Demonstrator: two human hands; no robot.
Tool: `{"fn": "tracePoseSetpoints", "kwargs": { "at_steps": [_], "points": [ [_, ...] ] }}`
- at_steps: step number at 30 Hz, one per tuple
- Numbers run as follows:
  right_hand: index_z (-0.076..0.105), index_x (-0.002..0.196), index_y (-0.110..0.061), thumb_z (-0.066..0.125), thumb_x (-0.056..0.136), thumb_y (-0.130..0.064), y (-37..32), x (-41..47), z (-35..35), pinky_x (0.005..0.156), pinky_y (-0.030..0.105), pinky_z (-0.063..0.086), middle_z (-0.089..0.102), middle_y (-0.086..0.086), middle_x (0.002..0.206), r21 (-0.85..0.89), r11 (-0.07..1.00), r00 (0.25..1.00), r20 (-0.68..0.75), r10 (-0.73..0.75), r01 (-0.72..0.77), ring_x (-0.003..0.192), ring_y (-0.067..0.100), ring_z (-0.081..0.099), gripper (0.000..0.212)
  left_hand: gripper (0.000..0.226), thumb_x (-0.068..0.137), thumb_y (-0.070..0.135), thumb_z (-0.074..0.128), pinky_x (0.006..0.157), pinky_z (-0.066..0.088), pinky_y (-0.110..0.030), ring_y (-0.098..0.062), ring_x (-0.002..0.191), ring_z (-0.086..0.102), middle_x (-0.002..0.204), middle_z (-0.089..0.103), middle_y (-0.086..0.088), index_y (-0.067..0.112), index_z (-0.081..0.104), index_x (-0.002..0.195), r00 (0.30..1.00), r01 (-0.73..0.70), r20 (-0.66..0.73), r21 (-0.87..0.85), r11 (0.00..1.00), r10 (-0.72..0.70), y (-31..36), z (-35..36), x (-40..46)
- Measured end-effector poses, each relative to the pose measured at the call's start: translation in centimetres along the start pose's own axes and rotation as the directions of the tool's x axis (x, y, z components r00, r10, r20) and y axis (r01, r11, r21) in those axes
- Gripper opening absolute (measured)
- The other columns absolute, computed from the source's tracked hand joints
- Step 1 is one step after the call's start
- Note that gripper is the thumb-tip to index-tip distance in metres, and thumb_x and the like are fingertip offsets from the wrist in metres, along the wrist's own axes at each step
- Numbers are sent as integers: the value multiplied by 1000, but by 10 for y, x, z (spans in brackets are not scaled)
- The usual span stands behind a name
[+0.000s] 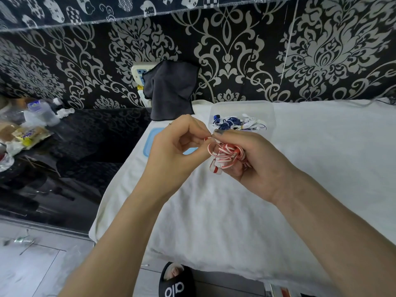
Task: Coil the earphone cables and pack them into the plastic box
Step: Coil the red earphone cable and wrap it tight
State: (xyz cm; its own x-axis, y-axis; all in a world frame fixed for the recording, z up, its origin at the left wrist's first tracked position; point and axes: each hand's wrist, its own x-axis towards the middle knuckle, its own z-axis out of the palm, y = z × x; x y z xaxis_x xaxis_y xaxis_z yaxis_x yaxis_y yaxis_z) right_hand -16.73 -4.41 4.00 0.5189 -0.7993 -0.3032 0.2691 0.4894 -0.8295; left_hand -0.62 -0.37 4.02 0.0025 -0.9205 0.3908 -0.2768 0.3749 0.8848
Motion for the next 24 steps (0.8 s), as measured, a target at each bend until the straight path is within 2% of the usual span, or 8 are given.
{"fn": "tracePoseSetpoints", "kwargs": {
  "at_steps": [3,6,8,10,15,19,21,24],
  "points": [
    [73,88,-14,67,91,-21,1,4,-4,60,22,33,59,1,75,13,1000,1000,-10,16,-15,59,9,50,9,13,86,1,73,78,52,-34,-18,79,61,92,64,-10,5,61,87,1000,-14,14,69,998,13,-3,1,2],
    [69,81,-15,65,92,-19,-2,6,-5,47,15,33,57,-1,70,53,998,1000,2,21,-21,48,4,48,13,15,84,-4,75,82,58,-42,-22,81,68,96,65,-14,2,64,93,1000,-26,13,115,993,25,-2,1,3],
    [66,69,-15,62,94,-16,-6,6,-7,39,14,34,56,-2,59,65,998,1000,-1,10,-10,39,4,48,26,19,83,-9,74,83,58,-37,-20,80,70,97,65,-14,1,65,96,999,-45,9,145,988,44,-1,3,4],
    [66,64,-15,61,94,-14,-7,5,-8,39,15,35,56,0,55,37,999,1000,7,-6,6,37,7,49,31,19,84,-11,71,83,59,-36,-18,79,71,95,65,-13,2,65,97,999,-44,4,179,983,44,0,5,4],
    [66,78,-12,60,94,-11,-8,9,-13,39,14,33,59,0,60,41,999,1000,1,-5,5,39,8,48,17,16,91,0,71,81,59,-32,-24,81,71,93,69,-5,14,66,96,999,-44,-17,244,969,49,-5,8,8],
    [70,90,-10,62,93,-8,-3,14,-16,38,15,36,64,10,77,-4,1000,999,-49,5,-5,59,19,49,9,10,93,6,72,79,59,-29,-20,82,71,91,70,-1,15,68,96,997,-61,-30,333,941,75,-15,11,8],
    [72,91,-12,62,93,-6,-1,16,-20,41,16,39,65,11,77,-53,999,995,-104,-2,-4,55,17,57,12,10,92,7,71,79,59,-28,-18,82,71,92,70,-1,14,69,98,998,-51,-11,355,934,59,-25,13,11],
    [73,93,-10,62,93,-7,-1,19,-23,46,20,43,67,11,71,-197,980,982,-176,-72,36,54,20,59,11,14,91,4,67,78,57,-22,-14,81,70,93,71,1,13,69,101,1000,-14,24,364,931,5,-35,19,17]
  ]
}}
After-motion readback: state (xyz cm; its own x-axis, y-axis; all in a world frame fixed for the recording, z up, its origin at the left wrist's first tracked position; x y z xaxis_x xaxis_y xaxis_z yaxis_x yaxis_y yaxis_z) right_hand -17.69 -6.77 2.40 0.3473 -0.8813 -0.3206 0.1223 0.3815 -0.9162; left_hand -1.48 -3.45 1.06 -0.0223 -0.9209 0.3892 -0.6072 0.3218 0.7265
